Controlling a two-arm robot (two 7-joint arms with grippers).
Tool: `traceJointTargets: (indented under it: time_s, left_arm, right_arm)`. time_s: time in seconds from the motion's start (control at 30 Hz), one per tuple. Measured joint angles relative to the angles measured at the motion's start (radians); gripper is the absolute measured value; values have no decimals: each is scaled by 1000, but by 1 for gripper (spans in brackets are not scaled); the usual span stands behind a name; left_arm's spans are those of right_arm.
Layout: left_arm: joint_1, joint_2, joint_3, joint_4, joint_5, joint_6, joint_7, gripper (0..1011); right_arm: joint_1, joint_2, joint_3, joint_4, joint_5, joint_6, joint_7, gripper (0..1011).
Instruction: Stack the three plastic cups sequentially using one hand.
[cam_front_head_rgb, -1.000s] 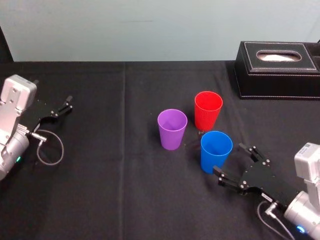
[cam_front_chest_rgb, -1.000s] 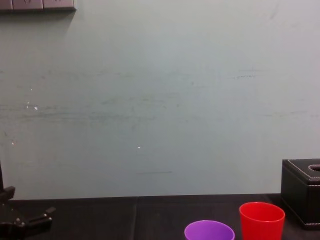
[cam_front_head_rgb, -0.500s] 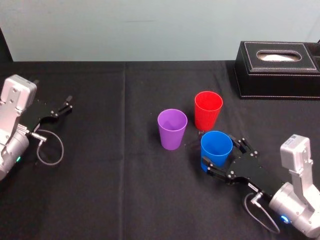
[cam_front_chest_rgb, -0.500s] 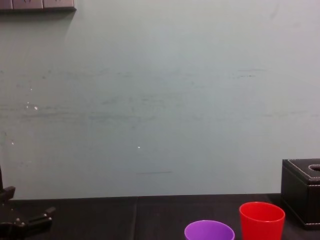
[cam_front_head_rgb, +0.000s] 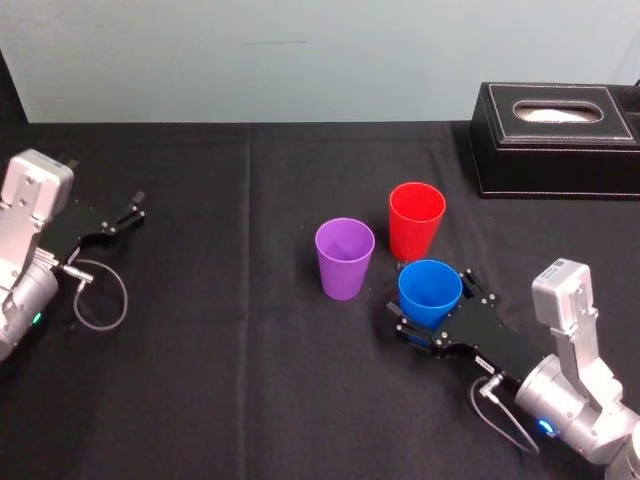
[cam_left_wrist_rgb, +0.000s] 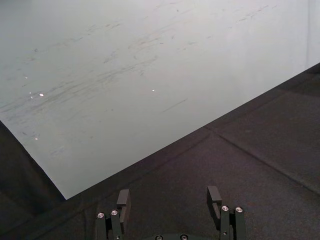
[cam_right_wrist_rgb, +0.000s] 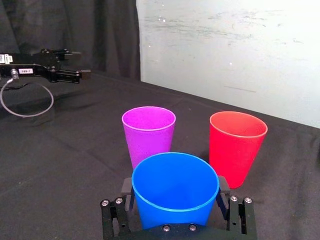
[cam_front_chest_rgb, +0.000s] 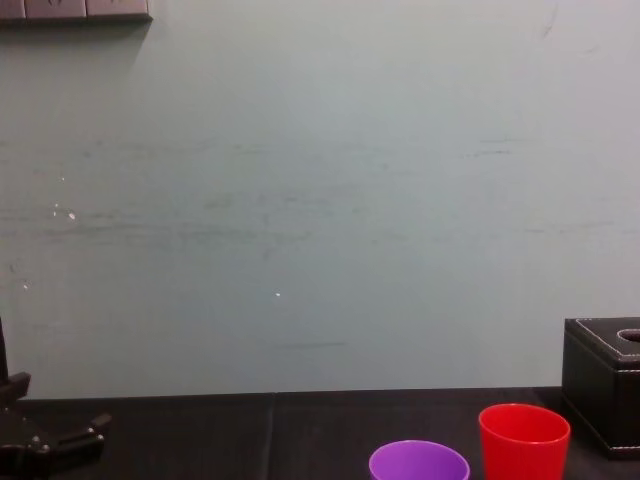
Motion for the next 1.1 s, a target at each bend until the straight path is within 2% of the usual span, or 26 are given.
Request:
traceJointTargets:
  time_s: [0.57,1.1]
  left_arm:
    - [0,0,0,0,0,0,0,1005]
    - [0,0,0,0,0,0,0,1005]
  right_arm:
    - [-13,-48,42,6,-26,-19,-1,1004]
    - [-33,-73,79,-9,-25,-1,35,1004]
